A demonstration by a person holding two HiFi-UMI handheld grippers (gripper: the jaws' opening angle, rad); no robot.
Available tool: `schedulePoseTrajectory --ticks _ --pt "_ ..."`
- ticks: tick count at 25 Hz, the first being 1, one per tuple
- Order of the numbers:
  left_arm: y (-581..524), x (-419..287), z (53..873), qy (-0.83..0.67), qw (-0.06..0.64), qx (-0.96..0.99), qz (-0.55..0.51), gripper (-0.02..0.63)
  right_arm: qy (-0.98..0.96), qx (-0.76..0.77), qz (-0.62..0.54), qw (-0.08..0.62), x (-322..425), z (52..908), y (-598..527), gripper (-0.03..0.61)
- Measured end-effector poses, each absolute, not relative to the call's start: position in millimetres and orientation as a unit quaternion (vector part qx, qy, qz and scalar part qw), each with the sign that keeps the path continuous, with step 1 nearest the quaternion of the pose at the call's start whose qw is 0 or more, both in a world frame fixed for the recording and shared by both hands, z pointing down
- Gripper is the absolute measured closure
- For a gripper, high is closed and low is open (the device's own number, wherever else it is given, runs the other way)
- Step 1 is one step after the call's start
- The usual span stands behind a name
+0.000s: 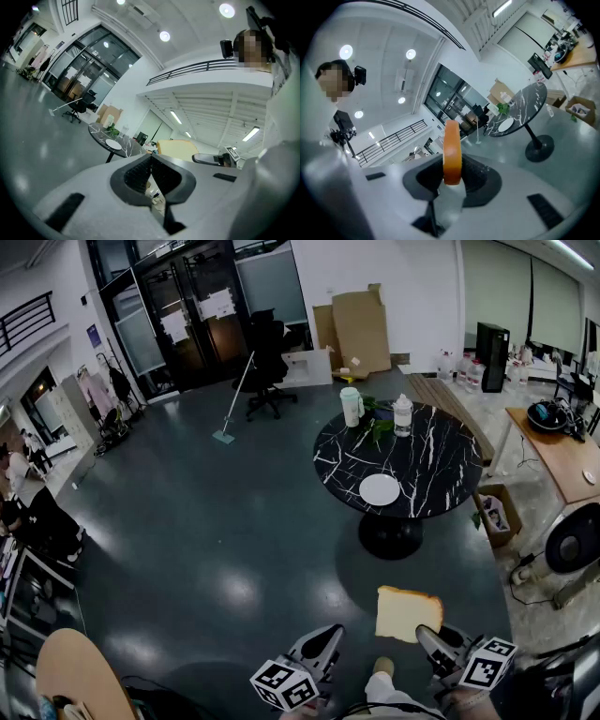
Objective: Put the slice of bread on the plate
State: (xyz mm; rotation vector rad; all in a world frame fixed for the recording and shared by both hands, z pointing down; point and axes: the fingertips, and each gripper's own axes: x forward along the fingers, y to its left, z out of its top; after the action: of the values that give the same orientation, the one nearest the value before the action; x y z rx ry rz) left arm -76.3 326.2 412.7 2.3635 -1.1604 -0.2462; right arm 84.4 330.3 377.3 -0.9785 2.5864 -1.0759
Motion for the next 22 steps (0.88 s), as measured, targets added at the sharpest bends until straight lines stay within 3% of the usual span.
schedulePoseTrajectory --ticks 13,22 --pt "237 -31 393 -0.401 0.211 0.886 -0.098 0.606 0.864 -0.313 -0.370 0.134 109 373 245 0.488" --pt "195 -18 397 -0.411 0.209 0.883 -0.093 0.606 0.860 -0.321 -0.375 0.128 131 380 201 0.488"
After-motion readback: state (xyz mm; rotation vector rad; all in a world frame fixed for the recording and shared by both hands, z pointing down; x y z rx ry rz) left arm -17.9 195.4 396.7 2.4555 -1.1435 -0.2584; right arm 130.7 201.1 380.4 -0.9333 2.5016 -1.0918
